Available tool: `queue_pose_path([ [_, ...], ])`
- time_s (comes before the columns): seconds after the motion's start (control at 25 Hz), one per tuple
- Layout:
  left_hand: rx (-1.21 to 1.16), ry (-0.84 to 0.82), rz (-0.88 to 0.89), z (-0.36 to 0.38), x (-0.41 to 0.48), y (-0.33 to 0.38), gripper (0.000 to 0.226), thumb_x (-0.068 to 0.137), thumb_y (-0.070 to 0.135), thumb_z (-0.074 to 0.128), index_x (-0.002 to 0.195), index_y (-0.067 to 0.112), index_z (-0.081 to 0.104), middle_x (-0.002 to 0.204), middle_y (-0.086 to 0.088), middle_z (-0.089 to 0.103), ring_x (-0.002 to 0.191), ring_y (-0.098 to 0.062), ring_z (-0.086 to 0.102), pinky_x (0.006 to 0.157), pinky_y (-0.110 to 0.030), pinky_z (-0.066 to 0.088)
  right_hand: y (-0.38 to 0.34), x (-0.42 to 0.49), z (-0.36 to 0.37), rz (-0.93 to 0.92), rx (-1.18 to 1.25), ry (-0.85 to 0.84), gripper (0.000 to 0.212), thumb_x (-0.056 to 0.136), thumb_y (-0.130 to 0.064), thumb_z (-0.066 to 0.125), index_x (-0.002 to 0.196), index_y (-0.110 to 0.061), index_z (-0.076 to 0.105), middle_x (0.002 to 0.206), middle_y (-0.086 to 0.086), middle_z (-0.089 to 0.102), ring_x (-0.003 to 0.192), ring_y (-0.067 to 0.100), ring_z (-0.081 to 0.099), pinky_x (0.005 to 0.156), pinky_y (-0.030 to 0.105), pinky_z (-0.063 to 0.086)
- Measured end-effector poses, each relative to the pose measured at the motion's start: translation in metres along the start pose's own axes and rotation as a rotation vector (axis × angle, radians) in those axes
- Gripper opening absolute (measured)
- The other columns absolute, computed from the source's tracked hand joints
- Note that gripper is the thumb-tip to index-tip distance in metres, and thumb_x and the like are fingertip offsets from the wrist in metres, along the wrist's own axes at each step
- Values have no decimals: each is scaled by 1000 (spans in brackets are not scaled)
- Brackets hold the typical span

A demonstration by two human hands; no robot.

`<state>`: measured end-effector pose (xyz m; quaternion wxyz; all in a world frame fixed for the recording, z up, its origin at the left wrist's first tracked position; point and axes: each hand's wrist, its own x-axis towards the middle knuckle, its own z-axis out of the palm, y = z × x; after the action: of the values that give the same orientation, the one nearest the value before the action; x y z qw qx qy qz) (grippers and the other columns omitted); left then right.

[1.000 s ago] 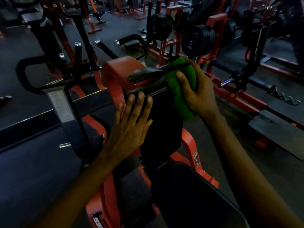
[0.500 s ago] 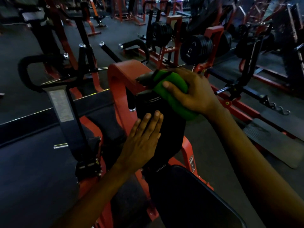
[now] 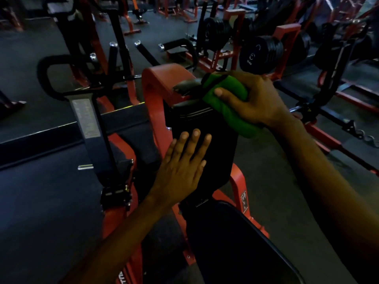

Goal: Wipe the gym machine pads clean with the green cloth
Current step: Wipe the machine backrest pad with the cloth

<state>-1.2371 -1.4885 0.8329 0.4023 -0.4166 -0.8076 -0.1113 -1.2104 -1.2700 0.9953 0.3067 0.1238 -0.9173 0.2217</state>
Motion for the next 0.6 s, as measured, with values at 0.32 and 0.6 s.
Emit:
queue_pose_path([
  [0.32,34,-87,-294,1,-4,49,78,101,37,46,158,16,-2,164,-9,-21,153,-27,-14,125,-42,-5,-12,35,1,-296,-19,-357,58,94,-66,49,135,-27,60,130,-4,66,112,10,64,94,31,52],
  [0.6,109,-180,-409,0,-8,73,78,103,41,42,158,13,-5,165,-8,-13,153,-26,-14,125,-42,-5,-31,41,9,-488,-102,-413,59,94,-67,50,140,-30,56,137,-8,62,114,10,62,89,21,43],
])
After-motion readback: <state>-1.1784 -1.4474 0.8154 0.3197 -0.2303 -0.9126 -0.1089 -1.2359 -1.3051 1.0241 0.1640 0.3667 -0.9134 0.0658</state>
